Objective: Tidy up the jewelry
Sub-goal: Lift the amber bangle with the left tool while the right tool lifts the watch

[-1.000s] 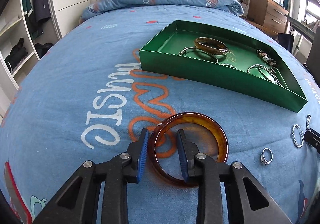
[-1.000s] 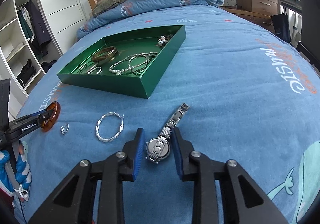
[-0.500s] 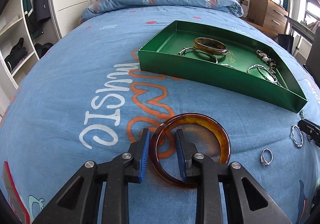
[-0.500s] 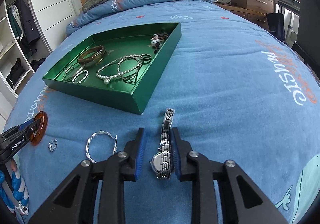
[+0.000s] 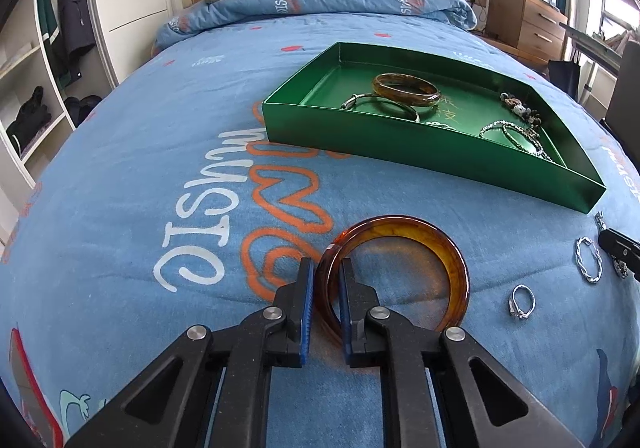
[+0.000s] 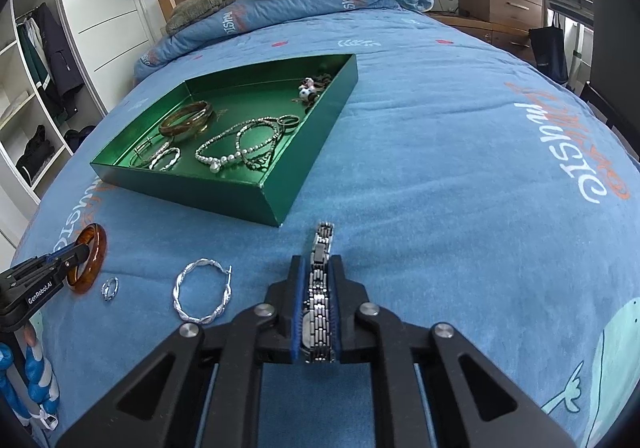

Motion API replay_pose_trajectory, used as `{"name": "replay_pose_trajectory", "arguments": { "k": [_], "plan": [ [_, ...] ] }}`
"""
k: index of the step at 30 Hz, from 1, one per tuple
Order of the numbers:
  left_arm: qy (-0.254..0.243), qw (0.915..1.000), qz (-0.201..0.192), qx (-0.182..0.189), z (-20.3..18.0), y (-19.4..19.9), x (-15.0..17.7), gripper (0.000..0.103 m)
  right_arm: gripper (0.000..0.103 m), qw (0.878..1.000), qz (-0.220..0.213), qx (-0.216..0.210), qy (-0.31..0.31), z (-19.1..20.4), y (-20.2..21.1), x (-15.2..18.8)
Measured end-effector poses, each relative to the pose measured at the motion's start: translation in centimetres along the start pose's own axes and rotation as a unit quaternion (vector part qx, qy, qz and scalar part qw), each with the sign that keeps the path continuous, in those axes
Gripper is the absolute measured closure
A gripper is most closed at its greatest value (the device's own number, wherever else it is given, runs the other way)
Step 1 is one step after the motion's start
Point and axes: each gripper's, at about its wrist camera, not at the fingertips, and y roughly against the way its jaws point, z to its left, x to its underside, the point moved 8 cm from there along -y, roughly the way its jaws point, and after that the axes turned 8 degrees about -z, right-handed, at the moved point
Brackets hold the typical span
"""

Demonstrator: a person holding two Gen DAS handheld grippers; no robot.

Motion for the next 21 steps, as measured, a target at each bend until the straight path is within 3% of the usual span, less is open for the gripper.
{"name": "replay_pose_trajectory", "arguments": {
  "k": [8, 10, 21],
  "plan": [
    [-0.014, 0.9998, -0.011, -0.01, -0.6, 1.8, 0.4, 0.092, 0.093, 0.999, -0.024, -0.022, -0.003, 0.5, 2.4, 0.2],
    [-0.017, 0.9997, -0.016, -0.01, -0.8, 2.5, 0.4, 0.092, 0.103, 0.999, -0.026, -0.025, -0.005, 0.7, 3.0, 0.3],
    [-0.026, 0.999, -0.034, -0.008, -1.4, 6.0, 0.4, 0.093, 0.103, 0.999, -0.04, -0.032, 0.007, 1.2, 6.4, 0.5]
  ]
}}
